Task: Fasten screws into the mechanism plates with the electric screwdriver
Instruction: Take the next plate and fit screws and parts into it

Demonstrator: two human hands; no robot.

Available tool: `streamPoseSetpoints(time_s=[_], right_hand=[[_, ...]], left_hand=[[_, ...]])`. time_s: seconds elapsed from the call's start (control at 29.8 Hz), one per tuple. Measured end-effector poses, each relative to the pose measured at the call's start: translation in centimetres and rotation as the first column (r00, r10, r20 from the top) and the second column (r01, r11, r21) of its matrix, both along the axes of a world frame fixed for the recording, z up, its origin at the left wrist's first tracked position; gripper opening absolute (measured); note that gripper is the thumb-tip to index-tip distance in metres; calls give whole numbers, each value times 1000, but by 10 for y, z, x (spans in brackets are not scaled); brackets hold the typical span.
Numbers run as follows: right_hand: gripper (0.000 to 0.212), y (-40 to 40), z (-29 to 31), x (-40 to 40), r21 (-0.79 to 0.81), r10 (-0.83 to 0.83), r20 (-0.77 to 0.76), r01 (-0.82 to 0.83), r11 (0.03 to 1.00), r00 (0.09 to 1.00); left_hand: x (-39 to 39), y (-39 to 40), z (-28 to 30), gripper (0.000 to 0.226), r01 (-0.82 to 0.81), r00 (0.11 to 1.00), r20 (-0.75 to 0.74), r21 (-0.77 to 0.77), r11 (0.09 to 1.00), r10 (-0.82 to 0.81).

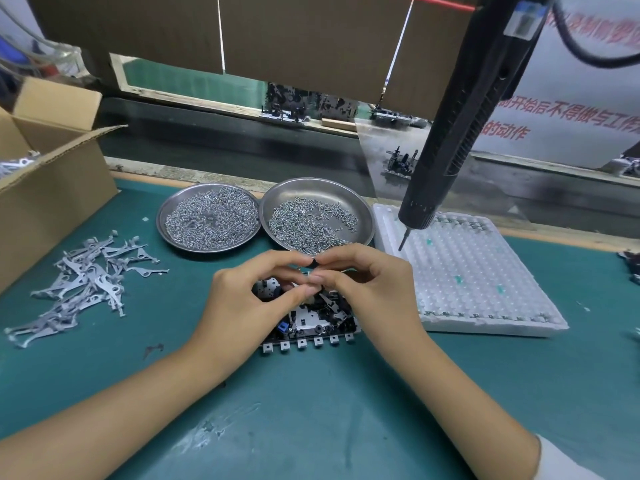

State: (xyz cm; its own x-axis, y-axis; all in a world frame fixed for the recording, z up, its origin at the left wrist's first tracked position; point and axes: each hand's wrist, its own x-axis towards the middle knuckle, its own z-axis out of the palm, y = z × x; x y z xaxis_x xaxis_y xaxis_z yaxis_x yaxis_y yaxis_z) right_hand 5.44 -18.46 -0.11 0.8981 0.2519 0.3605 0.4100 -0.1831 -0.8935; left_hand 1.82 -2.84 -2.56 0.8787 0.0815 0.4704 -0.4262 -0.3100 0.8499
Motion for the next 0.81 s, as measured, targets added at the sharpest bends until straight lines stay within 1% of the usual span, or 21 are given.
streamPoseSetpoints(time_s=[0.1,0.17,0.3,0.4,0.44,0.5,0.57,0.64,0.7,0.74,0.81], right_hand=[[29,0,0,-1,-33,22,54,-20,999,998],[26,0,0,-2,0,35,1,-35,999,999],[25,1,-1,2,108,95,-178,-76,991,979],[30,1,-1,4,145,123,-223,-92,985,967],[32,0,0,4,135,133,-214,-106,985,968],[33,-5,9,5,80,200,-191,-188,979,961],[24,-19,23,9,-44,242,-169,-252,967,955],[13,-41,37,20,-147,165,-138,-185,972,977],[18,-70,43,39,-255,-25,-81,3,967,996],[18,-85,45,51,-327,-146,-30,129,936,989],[13,-112,43,77,-452,-356,89,357,817,930]], left_hand=[[-1,0,0,29,5,1000,-7,-3,1000,-5],[-2,-1,0,26,-6,1000,-16,-11,1000,6],[-2,0,2,26,-4,1000,-4,10,1000,4],[-2,1,2,27,13,999,37,67,998,-16],[-1,1,3,24,18,999,47,72,997,-21],[-1,1,3,18,15,998,62,52,999,-18],[0,1,2,14,-10,998,57,24,1000,9],[0,1,0,12,-48,999,11,-26,998,49],[1,3,-2,10,-63,997,-43,-98,993,59],[1,2,-3,10,-64,996,-64,-117,991,57],[3,2,-3,13,-68,994,-88,-120,990,58]])
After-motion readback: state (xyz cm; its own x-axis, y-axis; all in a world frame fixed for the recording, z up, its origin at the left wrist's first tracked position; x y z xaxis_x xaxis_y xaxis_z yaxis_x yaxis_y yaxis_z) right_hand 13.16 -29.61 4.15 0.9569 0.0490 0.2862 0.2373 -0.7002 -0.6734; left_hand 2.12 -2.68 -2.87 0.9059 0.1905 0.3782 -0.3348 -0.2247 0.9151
